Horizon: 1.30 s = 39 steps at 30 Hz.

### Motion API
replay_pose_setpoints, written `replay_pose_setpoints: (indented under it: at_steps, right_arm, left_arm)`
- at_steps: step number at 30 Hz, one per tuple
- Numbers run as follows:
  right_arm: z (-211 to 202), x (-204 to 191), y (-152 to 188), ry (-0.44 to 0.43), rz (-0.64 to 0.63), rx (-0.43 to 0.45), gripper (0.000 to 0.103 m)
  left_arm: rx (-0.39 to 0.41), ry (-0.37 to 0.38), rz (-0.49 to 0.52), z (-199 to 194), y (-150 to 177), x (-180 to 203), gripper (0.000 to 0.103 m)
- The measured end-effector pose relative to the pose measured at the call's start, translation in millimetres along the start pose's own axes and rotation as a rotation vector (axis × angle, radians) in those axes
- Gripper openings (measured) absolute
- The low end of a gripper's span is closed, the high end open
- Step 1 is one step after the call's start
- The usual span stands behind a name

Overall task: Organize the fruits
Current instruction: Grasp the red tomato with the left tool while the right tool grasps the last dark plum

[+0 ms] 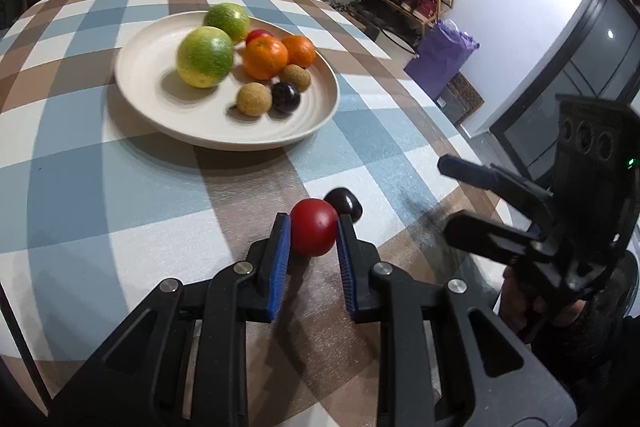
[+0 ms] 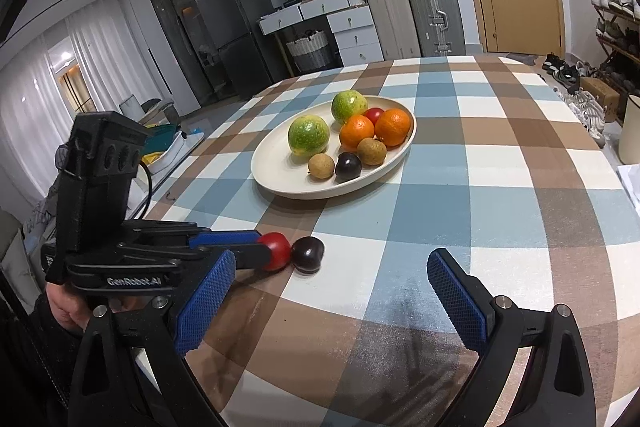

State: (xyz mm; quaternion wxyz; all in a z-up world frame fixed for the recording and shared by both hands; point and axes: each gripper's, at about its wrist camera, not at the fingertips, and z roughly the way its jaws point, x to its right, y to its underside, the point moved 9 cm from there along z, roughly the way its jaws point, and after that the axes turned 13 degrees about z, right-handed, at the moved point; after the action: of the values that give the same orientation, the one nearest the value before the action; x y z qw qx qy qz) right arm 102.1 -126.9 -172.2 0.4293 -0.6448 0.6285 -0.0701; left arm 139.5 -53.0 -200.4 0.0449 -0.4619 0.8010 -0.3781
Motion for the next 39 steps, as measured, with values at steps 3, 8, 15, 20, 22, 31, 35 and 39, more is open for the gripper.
replay_pose_setpoints:
  at_steps: [3,8,15,20,22,31,35,39]
  right_arm:
    - [8.9,-0.9,2.4,0.007,-0.009,-0.024,0.099]
    - [22.8,-4.3,8.7,0.020,-0.031,-0.070,0.098]
    - [38.6,-15.0,11.4,0.046,-0.080,-0.105,0.098]
    - [53.6,-19.1,13.4,0.060,-0.099,-0.147,0.082]
    - [59.2,-21.2,14.1,0.066,-0.104,-0.157,0.078]
    - [70.6,-30.2,18.5,0.083,-0.166,-0.196,0.025]
    - [69.6,-31.4,18.8,0.089,-0.179,-0.184,0.025]
    - [63.9,-35.8,11.0,0.061,-0.162,-0.153,0.025]
  left_arm:
    - [0.012,-0.006,-0.017,-9.3,2.0,-6.3,0.020]
    - [0.041,-0.017,-0.025,-26.8,3.1,-15.2,0.020]
    - [0.086,-0.035,-0.050,-49.8,0.9,-26.1,0.020]
    - [0.110,-0.031,-0.064,-61.3,0.3,-34.2,0.020]
    - [0.117,-0.029,-0.071,-64.7,0.5,-37.5,0.020]
    - [0.146,-0.023,-0.093,-75.0,-1.0,-51.1,0.020]
    - [0.157,-0.016,-0.088,-77.3,-7.7,-53.1,0.020]
    - [0.164,-0.010,-0.083,-76.8,-15.9,-54.1,0.020]
